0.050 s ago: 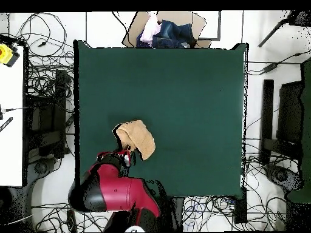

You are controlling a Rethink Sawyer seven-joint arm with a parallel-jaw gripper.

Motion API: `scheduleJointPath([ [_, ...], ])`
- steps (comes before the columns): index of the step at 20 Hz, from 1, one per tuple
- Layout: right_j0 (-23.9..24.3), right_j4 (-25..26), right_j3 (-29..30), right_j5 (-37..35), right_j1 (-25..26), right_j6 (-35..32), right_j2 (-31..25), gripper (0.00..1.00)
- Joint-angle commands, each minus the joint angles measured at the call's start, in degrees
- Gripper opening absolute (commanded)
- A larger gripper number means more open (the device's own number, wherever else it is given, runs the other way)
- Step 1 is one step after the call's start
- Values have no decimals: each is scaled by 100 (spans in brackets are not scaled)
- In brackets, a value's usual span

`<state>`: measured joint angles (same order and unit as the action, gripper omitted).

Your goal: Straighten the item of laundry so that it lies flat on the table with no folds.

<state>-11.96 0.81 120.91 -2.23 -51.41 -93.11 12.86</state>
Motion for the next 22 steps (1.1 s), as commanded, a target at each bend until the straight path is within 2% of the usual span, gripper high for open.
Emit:
scheduleJointPath([
  [1, -166, -365, 257, -633, -188, -1356, 229, 0],
  [5, -359, -475, 343, -866, -393, -1445, 382, 0],
  [9, -581, -512, 338, -1419, -743, -1451, 613, 0],
  [13, -621, -512, 398, -1811, -1045, -1423, 654, 0],
  [18, -1128, -476, 296, -2620, -1461, -1715, 1056, 0],
  [22, -1435, -425, 171, -3033, -1600, -1904, 1330, 0],
])
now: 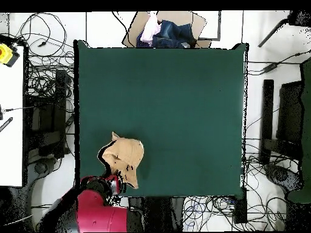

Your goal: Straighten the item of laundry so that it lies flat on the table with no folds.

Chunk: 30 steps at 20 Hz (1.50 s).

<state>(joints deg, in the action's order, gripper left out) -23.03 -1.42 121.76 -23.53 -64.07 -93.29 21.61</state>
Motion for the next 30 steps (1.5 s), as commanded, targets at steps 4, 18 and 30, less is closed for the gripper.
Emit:
scheduleJointPath([
  [4, -298, -234, 144, -1025, -458, -1766, 480, 0],
  [18, -143, 64, 217, -1600, -1112, -1206, 811, 0],
  [30, 82, 149, 358, -1504, -1226, -1066, 751, 0],
])
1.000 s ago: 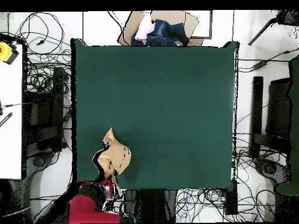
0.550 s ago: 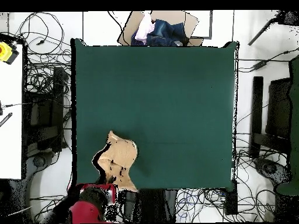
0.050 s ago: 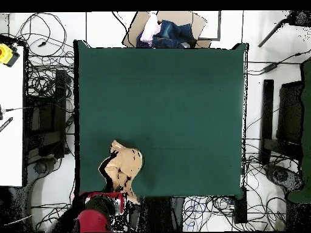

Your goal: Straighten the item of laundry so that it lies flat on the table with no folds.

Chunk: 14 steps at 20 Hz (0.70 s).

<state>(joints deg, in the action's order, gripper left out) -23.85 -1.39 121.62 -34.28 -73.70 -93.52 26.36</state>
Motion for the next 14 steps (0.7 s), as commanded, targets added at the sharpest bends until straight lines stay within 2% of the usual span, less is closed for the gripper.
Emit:
scheduleJointPath([
  [1, 165, 153, 370, -429, -268, -1045, 277, 0],
  [7, 487, 107, 502, -234, -296, -697, 174, 0],
  [14, 1352, 54, 826, 195, -389, 137, -179, 0],
])
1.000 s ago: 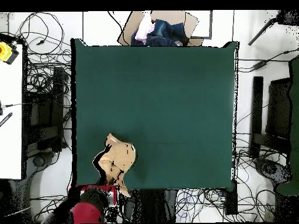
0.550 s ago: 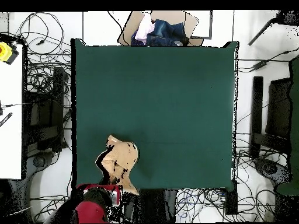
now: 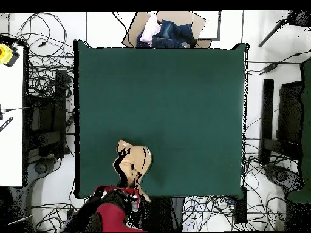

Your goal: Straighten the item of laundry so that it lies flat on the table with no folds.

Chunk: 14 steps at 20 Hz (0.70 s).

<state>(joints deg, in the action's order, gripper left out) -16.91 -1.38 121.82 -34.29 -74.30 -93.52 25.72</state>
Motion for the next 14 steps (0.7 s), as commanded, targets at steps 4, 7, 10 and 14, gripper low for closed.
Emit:
scheduleJointPath([
  [4, 1036, 192, 762, -96, -611, 564, -170, 0],
  [7, 1410, 202, 831, -158, -759, 959, -282, 0],
  [10, 1818, 159, 921, -81, -809, 1324, -473, 0],
  [14, 2285, 173, 978, 58, -823, 1633, -742, 0],
])
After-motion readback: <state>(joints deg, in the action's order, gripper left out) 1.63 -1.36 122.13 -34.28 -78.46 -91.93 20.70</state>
